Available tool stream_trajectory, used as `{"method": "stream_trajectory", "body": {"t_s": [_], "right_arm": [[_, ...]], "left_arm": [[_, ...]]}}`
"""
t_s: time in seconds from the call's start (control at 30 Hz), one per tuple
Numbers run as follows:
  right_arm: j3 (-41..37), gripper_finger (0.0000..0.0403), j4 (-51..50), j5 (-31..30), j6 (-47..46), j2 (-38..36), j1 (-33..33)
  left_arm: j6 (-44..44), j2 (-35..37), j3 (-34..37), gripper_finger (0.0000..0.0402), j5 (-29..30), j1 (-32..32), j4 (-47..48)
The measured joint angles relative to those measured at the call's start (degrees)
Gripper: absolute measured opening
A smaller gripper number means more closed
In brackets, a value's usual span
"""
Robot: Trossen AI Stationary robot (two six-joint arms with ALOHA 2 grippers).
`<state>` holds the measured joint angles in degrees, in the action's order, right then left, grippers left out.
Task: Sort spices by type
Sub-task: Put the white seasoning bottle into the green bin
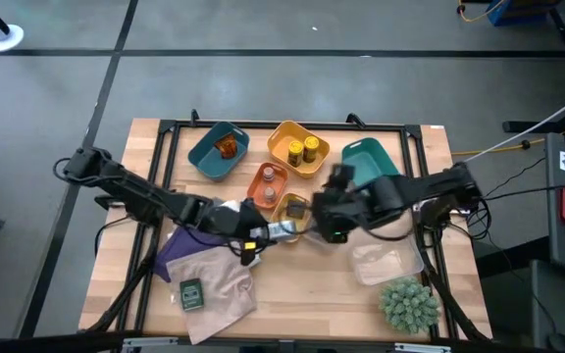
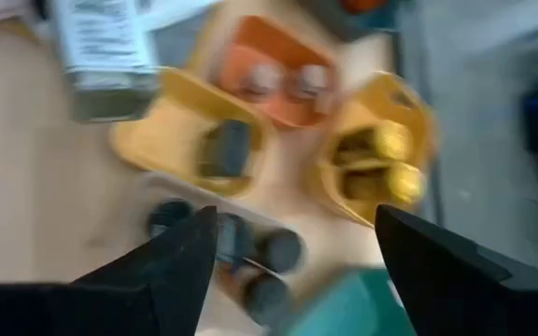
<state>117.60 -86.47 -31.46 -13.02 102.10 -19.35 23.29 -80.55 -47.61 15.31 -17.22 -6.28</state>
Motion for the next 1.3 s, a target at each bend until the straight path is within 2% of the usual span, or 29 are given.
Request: {"method": "stream_trajectory", "body": {"t_s": [0.13, 0.33, 0.6, 0.8, 1.0, 1.1, 1.3], "right_arm": [[-5.12, 0.0287, -1.89, -7.61, -7.81, -5.52, -2.34], [-17.98, 0.0287, -1.54, -18.25, -18.92, -12.09, -4.82], [-34.07, 0.0287, -1.62, -29.53, -34.49, -17.33, -4.66], [-41.27, 0.0287, -1.91, -30.59, -38.04, -20.19, -4.66], [-45.21, 0.0287, -2.48, -30.46, -38.18, -24.21, -4.64], [-46.12, 0.0287, -3.05, -29.79, -38.18, -28.57, -4.64], [-50.29, 0.0287, 0.7, -31.04, -38.13, -40.38, -4.51]], "left_arm": [[-4.4, -3.15, -4.14, 0.0188, -3.34, 3.57, -0.21], [-10.6, -9.92, -12.69, 0.0188, -9.64, 8.51, 0.13], [-16.19, -21.41, -26.05, 0.0188, -13.73, 14.81, 7.58], [-20.96, -27.52, -33.5, 0.0188, -14.36, 18.84, 8.75], [-23.85, -31.99, -39.72, 0.0188, -14.28, 23.64, 8.57], [-25.05, -34.76, -42.64, 0.0188, -14.45, 25.74, 8.67], [-26.48, -40.15, -48.66, 0.0188, -19.09, 28.49, 8.64]]}}
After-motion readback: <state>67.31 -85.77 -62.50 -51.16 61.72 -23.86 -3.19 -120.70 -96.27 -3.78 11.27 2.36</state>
